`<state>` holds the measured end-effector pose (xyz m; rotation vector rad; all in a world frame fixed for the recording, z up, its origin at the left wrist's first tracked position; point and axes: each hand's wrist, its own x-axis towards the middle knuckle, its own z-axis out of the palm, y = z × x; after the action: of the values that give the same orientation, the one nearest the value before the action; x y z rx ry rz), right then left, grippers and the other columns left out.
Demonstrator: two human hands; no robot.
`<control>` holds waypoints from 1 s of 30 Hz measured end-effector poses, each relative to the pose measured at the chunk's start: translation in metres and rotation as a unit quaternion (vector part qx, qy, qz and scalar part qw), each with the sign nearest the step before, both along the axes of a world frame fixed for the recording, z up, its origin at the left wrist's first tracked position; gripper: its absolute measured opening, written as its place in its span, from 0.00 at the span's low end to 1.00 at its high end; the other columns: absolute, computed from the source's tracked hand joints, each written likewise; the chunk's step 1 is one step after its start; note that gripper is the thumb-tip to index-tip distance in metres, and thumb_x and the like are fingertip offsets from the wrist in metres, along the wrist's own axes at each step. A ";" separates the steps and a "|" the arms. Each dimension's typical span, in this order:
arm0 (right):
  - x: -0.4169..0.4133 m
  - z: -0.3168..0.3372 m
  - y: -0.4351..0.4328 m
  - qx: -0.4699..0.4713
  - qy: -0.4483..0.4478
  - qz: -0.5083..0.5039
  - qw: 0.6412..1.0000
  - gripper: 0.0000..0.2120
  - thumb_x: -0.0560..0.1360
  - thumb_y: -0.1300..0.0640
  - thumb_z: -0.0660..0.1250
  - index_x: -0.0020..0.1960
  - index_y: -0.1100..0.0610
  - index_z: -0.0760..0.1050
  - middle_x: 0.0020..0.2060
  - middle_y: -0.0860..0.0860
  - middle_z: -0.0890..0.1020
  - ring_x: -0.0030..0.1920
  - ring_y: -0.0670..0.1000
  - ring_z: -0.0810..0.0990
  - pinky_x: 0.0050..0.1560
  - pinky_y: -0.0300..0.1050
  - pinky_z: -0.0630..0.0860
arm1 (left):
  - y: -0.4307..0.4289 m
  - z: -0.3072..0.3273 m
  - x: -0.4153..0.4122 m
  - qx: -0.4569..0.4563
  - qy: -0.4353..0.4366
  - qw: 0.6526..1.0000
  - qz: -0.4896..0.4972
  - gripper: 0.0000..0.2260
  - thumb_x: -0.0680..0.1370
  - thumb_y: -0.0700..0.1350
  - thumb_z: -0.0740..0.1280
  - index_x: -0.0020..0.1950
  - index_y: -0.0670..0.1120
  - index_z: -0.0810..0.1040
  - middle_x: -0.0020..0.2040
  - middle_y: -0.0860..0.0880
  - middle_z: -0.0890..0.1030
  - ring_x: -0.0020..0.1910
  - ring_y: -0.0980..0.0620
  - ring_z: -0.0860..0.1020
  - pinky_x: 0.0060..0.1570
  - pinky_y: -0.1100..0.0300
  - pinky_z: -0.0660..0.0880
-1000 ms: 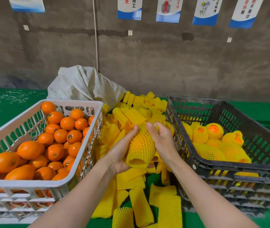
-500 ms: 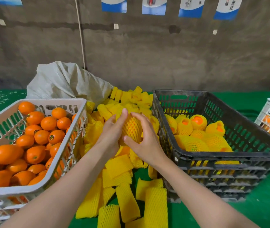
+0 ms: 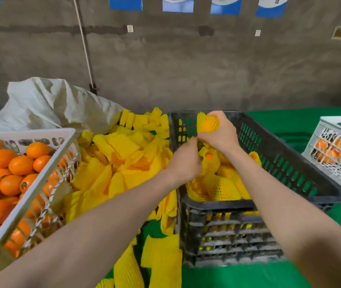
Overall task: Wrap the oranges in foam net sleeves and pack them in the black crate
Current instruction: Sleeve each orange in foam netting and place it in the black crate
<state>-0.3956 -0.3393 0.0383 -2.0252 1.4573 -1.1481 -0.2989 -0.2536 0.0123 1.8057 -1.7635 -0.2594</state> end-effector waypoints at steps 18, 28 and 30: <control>0.046 -0.086 -0.106 0.150 0.323 0.047 0.933 0.25 0.79 0.40 0.51 0.75 0.44 0.55 0.75 0.57 0.53 0.73 0.65 0.56 0.70 0.66 0.53 | -0.017 -0.018 0.001 0.076 -0.208 0.972 -0.073 0.27 0.76 0.46 0.65 0.74 0.47 0.62 0.74 0.46 0.66 0.68 0.42 0.66 0.68 0.48 0.64; 0.075 -0.010 -0.023 -0.130 0.075 0.107 0.983 0.12 0.77 0.58 0.63 0.57 0.62 0.76 0.54 0.59 0.81 0.56 0.60 0.78 0.57 0.50 0.71 | 0.048 -0.022 0.025 -0.136 0.103 0.978 -0.122 0.18 0.78 0.36 0.64 0.68 0.43 0.70 0.75 0.49 0.62 0.75 0.54 0.59 0.71 0.65 0.56; 0.092 -0.007 -0.003 -0.142 0.095 0.161 0.972 0.11 0.77 0.59 0.63 0.57 0.61 0.77 0.53 0.59 0.81 0.55 0.60 0.78 0.56 0.50 0.71 | 0.064 -0.024 0.043 -0.167 0.093 0.975 -0.117 0.17 0.78 0.36 0.63 0.67 0.43 0.72 0.73 0.48 0.67 0.73 0.53 0.62 0.71 0.62 0.59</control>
<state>-0.3038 -0.3420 0.0311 -2.5165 1.0299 -1.0960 -0.2560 -0.1892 -0.0117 1.2972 -1.7645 -0.2025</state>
